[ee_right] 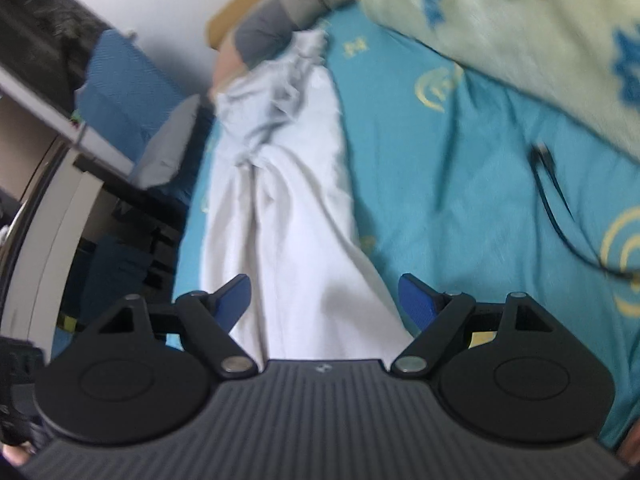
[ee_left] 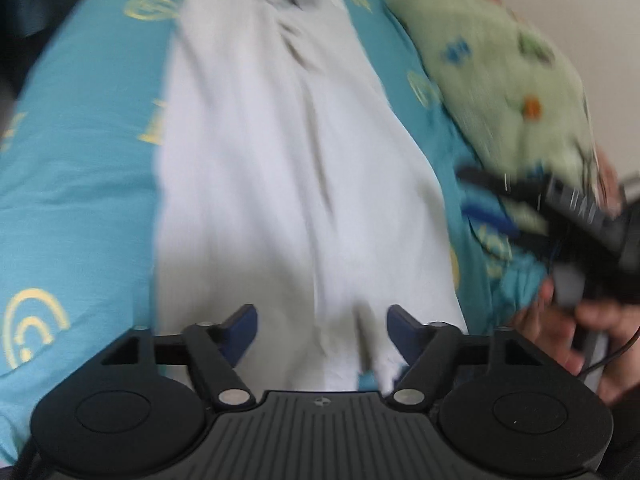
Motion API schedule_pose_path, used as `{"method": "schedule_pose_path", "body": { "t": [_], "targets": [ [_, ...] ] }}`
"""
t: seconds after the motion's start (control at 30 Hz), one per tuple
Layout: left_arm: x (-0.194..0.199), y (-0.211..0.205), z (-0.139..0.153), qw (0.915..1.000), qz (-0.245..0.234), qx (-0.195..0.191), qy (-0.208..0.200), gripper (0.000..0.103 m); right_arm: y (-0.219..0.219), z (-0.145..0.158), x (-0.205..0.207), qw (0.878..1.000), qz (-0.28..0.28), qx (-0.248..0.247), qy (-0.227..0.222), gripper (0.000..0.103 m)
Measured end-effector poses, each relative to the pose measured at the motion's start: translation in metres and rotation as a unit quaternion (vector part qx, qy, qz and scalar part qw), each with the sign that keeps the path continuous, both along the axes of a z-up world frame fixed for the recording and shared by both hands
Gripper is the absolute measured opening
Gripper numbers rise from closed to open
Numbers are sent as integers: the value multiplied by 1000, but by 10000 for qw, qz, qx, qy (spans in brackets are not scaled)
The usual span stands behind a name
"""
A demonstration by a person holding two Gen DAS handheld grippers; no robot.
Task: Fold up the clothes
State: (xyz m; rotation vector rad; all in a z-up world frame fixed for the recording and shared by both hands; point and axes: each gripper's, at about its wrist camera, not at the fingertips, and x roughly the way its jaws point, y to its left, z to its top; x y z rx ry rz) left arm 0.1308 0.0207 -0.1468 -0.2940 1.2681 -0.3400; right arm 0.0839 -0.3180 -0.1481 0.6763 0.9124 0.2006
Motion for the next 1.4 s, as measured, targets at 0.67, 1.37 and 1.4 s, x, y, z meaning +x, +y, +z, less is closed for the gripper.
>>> {"method": "schedule_pose_path", "body": {
  "t": [0.67,1.37,1.4],
  "targets": [
    [15,28,-46,9928,864,-31,835,19,17,-35,-20,9897,278,702,1214,52],
    [-4,1,-32,9947,377,260,919,4,90,-16,-43,9609,1773,-1608,1390,22],
    [-6,4,-26,9952,448,100,860,4,89,-15,-44,9607,1755,-1639,1391,20]
  ]
}}
